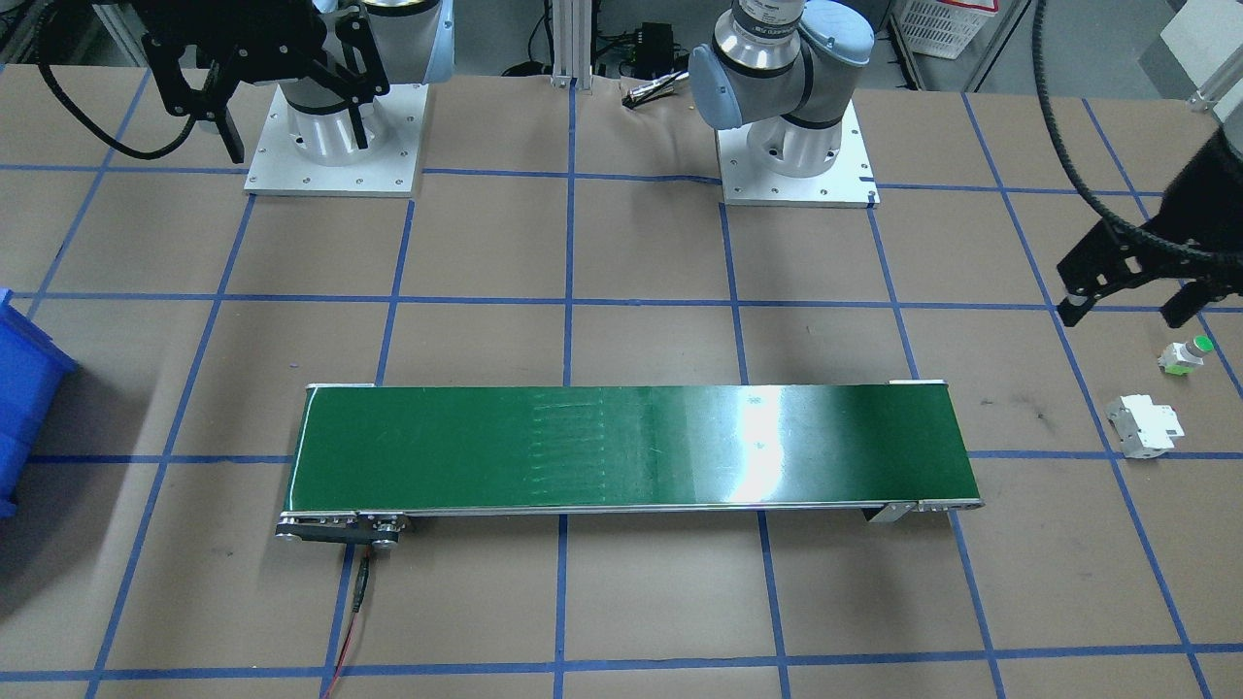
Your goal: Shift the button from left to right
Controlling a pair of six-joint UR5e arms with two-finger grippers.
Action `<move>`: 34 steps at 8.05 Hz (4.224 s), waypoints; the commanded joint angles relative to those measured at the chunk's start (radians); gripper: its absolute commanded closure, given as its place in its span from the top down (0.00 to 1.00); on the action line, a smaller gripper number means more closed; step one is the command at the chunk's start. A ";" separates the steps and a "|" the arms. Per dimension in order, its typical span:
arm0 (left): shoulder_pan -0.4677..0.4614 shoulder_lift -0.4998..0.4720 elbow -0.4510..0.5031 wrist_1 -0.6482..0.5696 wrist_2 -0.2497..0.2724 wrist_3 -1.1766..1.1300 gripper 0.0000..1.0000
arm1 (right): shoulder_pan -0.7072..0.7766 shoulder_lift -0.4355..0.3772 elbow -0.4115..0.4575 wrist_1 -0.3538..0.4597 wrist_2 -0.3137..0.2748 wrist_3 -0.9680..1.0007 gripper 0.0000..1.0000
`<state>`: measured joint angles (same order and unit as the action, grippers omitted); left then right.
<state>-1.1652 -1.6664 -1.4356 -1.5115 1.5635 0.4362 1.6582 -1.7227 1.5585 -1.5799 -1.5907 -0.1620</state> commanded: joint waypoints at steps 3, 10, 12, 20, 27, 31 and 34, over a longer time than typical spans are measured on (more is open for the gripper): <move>0.338 -0.154 -0.022 0.156 0.006 0.607 1.00 | 0.000 0.000 0.000 0.000 0.000 -0.001 1.00; 0.487 -0.426 -0.023 0.390 0.012 0.776 1.00 | 0.000 0.000 0.000 0.001 0.000 0.001 1.00; 0.561 -0.456 -0.032 0.392 0.015 0.808 1.00 | 0.000 0.000 0.000 0.001 0.000 0.001 1.00; 0.639 -0.503 -0.149 0.496 0.079 0.819 0.82 | 0.000 0.000 0.000 0.001 0.000 0.002 1.00; 0.631 -0.387 -0.140 0.412 0.076 0.788 0.17 | 0.000 0.000 0.000 0.003 0.000 0.004 1.00; 0.378 -0.262 -0.144 0.246 0.033 0.386 0.17 | 0.000 0.000 0.000 0.001 0.000 0.004 1.00; 0.118 -0.199 -0.149 0.226 0.033 0.077 0.17 | 0.000 0.000 0.000 0.001 0.000 0.002 1.00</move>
<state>-0.8889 -1.8952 -1.5801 -1.2724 1.5997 0.7237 1.6582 -1.7227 1.5585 -1.5785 -1.5908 -0.1592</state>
